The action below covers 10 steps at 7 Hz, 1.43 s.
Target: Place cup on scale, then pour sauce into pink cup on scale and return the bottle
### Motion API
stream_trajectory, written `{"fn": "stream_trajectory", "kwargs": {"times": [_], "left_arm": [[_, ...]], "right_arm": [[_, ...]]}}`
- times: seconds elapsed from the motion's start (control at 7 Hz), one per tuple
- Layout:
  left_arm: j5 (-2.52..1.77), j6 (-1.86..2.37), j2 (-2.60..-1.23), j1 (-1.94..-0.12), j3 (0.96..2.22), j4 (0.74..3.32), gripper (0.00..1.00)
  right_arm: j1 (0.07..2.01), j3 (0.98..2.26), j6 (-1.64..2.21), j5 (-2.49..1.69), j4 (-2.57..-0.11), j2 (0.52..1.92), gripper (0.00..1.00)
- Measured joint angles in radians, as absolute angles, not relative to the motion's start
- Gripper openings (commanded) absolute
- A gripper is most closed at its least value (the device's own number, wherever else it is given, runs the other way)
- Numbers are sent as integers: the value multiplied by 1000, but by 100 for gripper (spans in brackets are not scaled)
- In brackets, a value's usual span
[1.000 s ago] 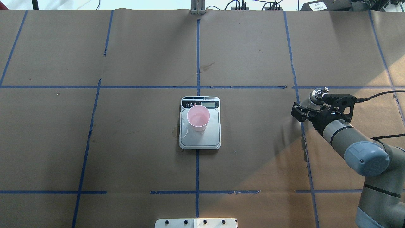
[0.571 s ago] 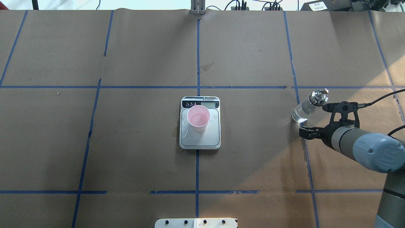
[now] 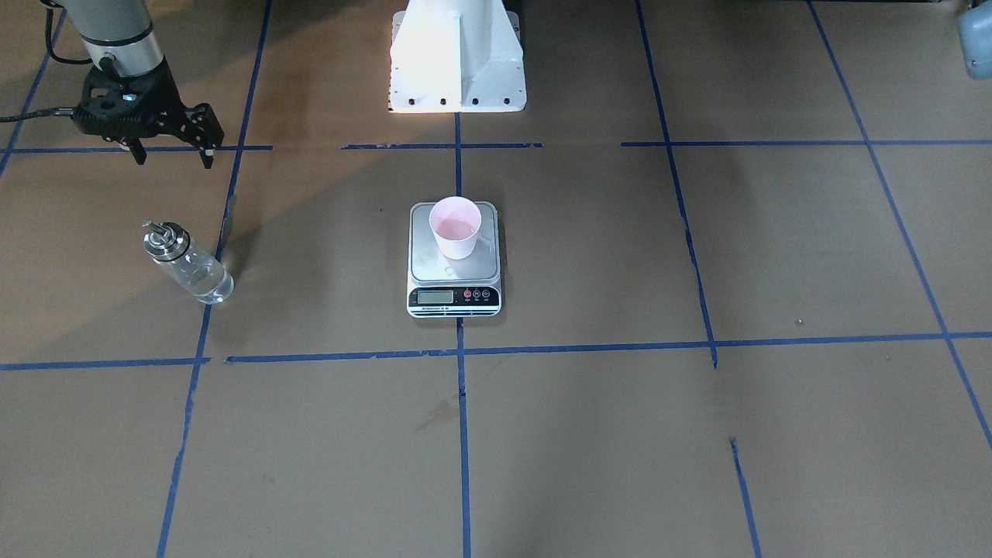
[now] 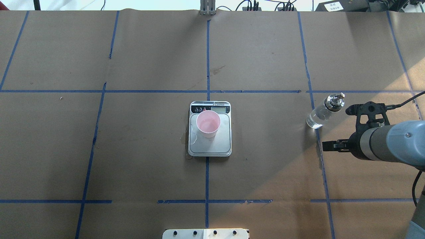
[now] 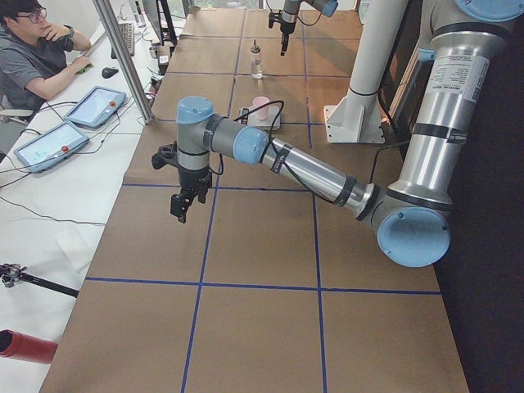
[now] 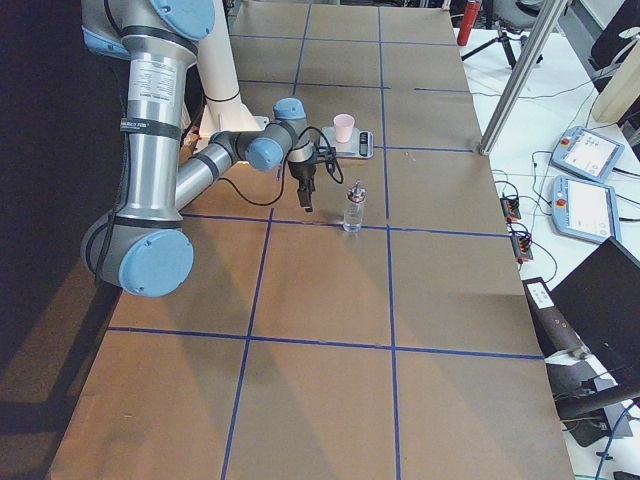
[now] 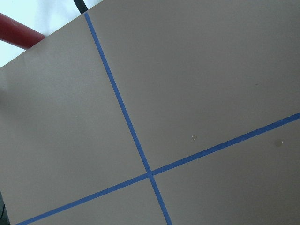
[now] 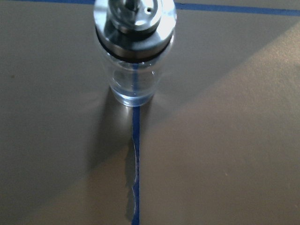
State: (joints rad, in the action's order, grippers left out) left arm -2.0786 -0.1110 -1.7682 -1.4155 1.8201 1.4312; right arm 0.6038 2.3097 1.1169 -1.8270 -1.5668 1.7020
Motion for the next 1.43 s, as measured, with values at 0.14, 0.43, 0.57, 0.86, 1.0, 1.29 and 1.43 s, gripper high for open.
{"fn": "stream_trajectory", "kwargs": {"times": [0.14, 0.43, 0.57, 0.86, 1.0, 1.29, 1.43], "left_arm": [[-2079, -112, -1767, -1416, 1820, 1431, 100], [-2079, -113, -1765, -1417, 1827, 1430, 100], [-2080, -113, -1764, -1417, 1831, 1429, 100], [-2080, -117, -1764, -1417, 1830, 1428, 100], [-2082, -119, -1764, -1416, 1827, 1427, 100], [-2090, -202, -1759, -1436, 1795, 1421, 100], [-2096, -270, -1757, -1483, 1750, 1422, 100]], "right_arm": [[686, 2358, 1035, -1926, -1654, 1702, 100], [908, 2396, 756, -2091, -1768, 1702, 100], [1043, 2380, 538, -2155, -1832, 1699, 100], [1299, 2250, 109, -2241, -1905, 1679, 100], [1396, 2147, -74, -2267, -1907, 1666, 100], [1506, 1956, -316, -2281, -1867, 1647, 100], [1523, 1879, -353, -2277, -1803, 1640, 100]]}}
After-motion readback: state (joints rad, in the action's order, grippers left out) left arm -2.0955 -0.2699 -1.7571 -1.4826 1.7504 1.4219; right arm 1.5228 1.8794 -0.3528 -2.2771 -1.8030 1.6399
